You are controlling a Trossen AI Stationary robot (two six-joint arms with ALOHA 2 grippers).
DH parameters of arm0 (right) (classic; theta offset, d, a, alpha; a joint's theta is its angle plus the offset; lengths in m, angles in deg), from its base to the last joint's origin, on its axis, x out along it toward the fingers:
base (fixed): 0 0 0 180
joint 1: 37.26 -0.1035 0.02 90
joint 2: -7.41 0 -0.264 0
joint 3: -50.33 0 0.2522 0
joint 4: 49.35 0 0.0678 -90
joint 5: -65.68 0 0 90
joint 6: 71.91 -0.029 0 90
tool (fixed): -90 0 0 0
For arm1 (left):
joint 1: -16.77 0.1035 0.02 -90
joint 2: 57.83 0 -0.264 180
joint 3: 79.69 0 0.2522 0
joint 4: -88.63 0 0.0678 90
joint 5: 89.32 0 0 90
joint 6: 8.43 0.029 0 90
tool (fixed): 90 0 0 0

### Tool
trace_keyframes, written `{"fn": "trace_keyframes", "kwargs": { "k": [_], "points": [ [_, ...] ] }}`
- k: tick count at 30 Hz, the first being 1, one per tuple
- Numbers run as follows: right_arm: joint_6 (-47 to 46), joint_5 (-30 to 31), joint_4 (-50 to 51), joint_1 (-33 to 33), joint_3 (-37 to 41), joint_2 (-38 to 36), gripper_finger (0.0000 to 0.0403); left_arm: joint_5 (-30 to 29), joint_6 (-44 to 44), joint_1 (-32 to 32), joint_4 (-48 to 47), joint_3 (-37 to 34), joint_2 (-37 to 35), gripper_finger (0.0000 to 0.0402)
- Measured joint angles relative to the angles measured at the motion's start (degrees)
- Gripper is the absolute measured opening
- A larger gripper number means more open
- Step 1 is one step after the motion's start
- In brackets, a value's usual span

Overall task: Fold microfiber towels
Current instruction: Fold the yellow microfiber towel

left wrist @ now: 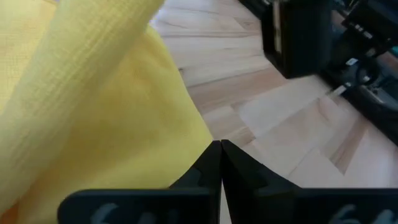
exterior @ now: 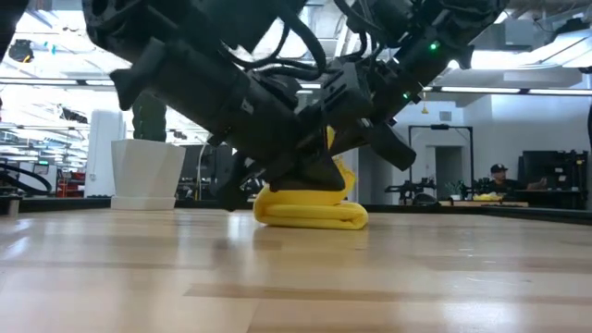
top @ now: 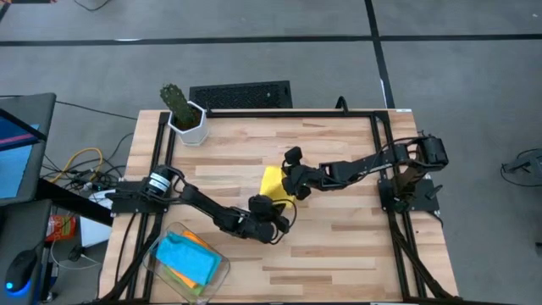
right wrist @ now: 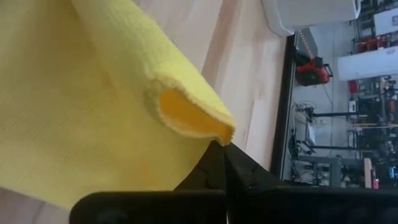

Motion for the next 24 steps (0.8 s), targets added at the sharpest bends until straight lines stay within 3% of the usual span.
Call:
{"fn": "trace_keyframes", "kwargs": {
  "k": [5, 11, 17, 21, 24],
  "points": [
    [-1.2, -0.1, 0.4, 0.0, 0.0, 0.0, 0.0006, 0.9, -0.2, 0.9, -1.1, 0.0, -0.2, 0.0000],
    [-1.9, -0.1, 1.6, 0.0, 0.0, 0.0, 0.0007, 3.7, -6.8, 2.0, -13.7, 0.0, 0.0, 0.0000],
    [-2.1, -0.2, 1.6, 0.0, 0.0, 0.0, 0.0009, 4.2, -8.3, 2.4, -14.9, 0.1, 0.3, 0.0000],
    [-2.1, -0.5, 1.5, 0.0, 0.0, 0.0, 0.0008, 14.2, -0.9, 2.6, -14.1, 0.3, 0.0, 0.0000],
    [-5.1, -4.5, 1.5, 0.1, 0.0, 0.0, 0.0008, 22.0, 4.1, 1.5, -14.4, 0.4, -0.5, 0.0000]
  ]
}}
